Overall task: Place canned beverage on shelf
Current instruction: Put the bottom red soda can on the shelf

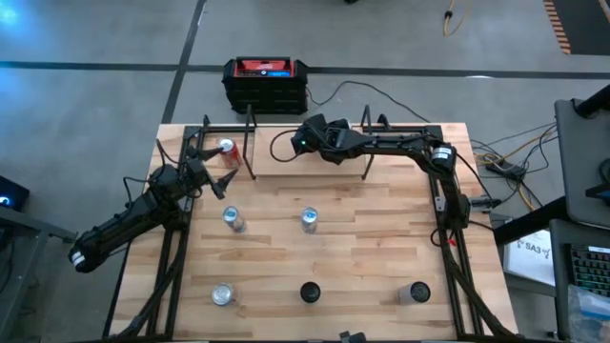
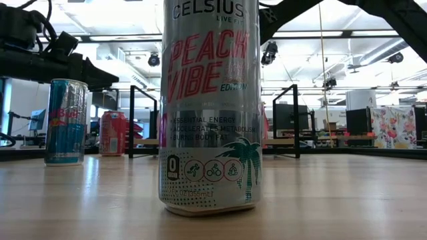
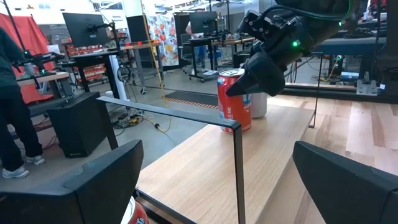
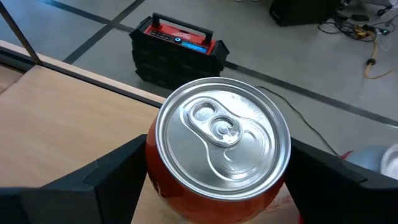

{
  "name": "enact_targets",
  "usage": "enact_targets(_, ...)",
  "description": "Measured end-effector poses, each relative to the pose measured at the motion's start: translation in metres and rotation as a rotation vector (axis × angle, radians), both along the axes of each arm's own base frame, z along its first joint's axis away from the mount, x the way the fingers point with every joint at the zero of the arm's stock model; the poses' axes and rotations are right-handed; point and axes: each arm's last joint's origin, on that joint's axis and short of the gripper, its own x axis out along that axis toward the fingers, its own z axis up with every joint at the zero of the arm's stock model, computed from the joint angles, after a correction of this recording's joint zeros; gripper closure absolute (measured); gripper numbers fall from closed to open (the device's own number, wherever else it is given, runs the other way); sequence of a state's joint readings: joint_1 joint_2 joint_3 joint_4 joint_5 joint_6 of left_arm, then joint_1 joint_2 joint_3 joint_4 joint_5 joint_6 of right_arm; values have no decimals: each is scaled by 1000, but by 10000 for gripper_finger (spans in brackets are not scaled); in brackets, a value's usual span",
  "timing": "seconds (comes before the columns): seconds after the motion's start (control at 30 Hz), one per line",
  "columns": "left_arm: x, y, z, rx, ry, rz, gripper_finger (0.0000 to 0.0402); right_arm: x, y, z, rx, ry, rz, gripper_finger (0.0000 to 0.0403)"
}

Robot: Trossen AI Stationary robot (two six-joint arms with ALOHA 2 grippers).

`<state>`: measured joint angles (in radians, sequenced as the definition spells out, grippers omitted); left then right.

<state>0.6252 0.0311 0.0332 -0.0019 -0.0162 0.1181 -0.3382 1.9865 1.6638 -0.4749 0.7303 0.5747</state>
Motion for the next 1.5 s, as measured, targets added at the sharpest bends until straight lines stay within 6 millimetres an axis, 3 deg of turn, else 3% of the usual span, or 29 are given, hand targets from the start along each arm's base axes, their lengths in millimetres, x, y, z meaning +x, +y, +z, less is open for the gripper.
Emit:
enact_targets(0.87,0,0,0,0,0,0,3,0,0,3,-3,-21,3,74)
enact_targets(1.17,0,0,0,0,0,0,3,1,0,3,10,-26,15,20)
enact_targets(1.5,0,0,0,0,0,0,3,-1,14,5,50,-33,7,3)
